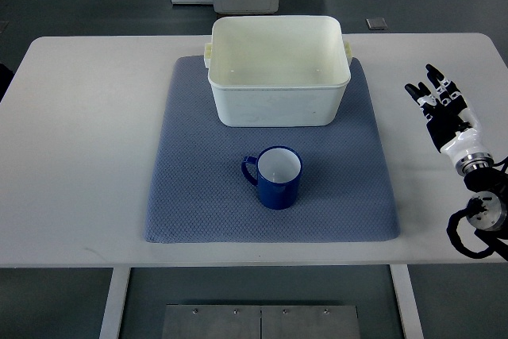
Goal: Place cup in box with right hand
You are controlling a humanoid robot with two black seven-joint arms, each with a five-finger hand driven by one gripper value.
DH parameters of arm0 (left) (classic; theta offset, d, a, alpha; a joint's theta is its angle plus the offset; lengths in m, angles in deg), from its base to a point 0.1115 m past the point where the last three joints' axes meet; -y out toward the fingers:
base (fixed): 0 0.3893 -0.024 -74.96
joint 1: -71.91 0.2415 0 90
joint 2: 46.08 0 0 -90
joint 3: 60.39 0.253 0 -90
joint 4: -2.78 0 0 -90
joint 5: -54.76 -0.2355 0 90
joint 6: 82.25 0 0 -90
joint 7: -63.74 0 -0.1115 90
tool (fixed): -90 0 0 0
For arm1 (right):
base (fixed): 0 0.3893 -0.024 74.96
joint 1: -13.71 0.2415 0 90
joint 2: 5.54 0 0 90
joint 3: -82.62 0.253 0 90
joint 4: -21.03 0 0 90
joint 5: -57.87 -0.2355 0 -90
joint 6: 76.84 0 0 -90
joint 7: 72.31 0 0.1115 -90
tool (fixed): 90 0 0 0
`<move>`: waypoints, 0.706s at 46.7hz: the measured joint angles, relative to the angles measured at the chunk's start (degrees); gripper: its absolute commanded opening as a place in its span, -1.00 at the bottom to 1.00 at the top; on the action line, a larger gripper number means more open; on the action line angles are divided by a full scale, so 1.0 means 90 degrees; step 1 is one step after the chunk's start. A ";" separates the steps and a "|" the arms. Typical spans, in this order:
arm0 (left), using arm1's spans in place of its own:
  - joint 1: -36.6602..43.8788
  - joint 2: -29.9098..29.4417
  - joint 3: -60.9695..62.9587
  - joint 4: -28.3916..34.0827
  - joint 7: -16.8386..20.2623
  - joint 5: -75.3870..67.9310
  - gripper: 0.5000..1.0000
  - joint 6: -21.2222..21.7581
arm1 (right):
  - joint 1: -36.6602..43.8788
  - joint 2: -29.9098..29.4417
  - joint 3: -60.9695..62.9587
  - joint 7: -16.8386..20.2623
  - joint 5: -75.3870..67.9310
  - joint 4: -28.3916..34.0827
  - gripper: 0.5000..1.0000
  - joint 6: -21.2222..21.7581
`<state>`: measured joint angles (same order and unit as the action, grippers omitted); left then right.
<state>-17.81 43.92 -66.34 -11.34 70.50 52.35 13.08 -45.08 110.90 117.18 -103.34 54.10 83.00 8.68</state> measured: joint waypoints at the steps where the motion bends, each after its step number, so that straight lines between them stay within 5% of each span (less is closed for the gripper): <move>1: -0.0001 0.0000 -0.0002 0.0002 0.0000 0.0000 1.00 0.0002 | 0.0000 -0.0002 0.0000 0.0000 0.0000 0.0000 1.00 0.0000; 33: -0.0003 0.0000 -0.0004 0.0005 0.0000 0.0005 1.00 0.0004 | 0.0003 0.0015 0.0083 -0.0010 0.0010 0.0009 1.00 -0.0054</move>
<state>-17.83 43.92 -66.37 -11.29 70.50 52.39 13.11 -45.05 111.03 117.92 -103.43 54.19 83.08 8.19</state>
